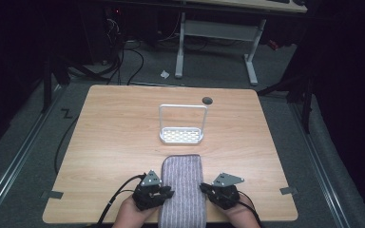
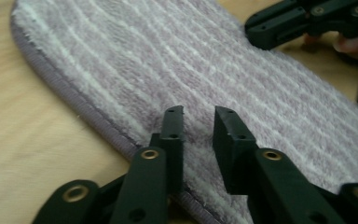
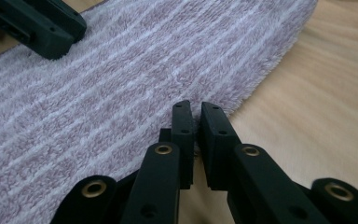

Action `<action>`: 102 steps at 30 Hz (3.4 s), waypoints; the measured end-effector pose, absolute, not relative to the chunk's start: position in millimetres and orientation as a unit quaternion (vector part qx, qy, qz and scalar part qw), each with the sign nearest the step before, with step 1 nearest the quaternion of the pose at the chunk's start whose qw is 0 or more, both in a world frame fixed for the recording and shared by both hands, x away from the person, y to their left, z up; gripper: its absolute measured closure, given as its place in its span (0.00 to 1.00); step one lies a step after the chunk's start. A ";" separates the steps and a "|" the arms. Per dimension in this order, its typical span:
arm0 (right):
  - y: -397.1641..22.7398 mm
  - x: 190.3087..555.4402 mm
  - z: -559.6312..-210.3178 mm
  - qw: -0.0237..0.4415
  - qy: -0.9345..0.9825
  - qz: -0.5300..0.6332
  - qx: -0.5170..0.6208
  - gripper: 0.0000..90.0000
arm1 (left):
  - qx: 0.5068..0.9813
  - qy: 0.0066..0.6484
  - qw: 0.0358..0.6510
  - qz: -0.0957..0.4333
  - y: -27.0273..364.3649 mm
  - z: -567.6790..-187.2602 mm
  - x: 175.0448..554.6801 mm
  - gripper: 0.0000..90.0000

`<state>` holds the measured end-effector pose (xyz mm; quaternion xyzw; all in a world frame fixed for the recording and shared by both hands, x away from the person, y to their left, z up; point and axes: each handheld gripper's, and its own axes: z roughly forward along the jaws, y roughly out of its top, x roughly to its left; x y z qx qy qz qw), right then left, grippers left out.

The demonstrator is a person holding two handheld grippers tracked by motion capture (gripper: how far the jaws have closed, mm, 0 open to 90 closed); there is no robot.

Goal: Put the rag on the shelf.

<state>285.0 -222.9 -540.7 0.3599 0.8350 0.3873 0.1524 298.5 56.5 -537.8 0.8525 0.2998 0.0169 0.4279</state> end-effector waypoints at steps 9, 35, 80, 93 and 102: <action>-229.1 278.1 -532.8 0.176 0.814 0.416 0.365 0.77 | 0.807 0.355 0.466 0.080 72.5 -524.6 337.3 0.56; -207.0 351.1 -532.5 0.231 0.749 0.403 0.473 0.62 | 0.781 0.435 0.434 0.112 38.5 -542.1 376.5 0.81; -194.4 316.2 -490.4 0.328 0.702 0.491 0.397 0.93 | 0.719 0.364 0.555 0.208 50.7 -483.4 333.5 0.88; -193.6 314.7 -435.2 0.364 0.670 0.532 0.368 0.93 | 0.688 0.346 0.588 0.248 54.6 -432.6 332.4 0.88; -196.7 312.8 -404.6 0.380 0.652 0.554 0.353 0.93 | 0.671 0.322 0.611 0.270 52.1 -399.0 327.3 0.88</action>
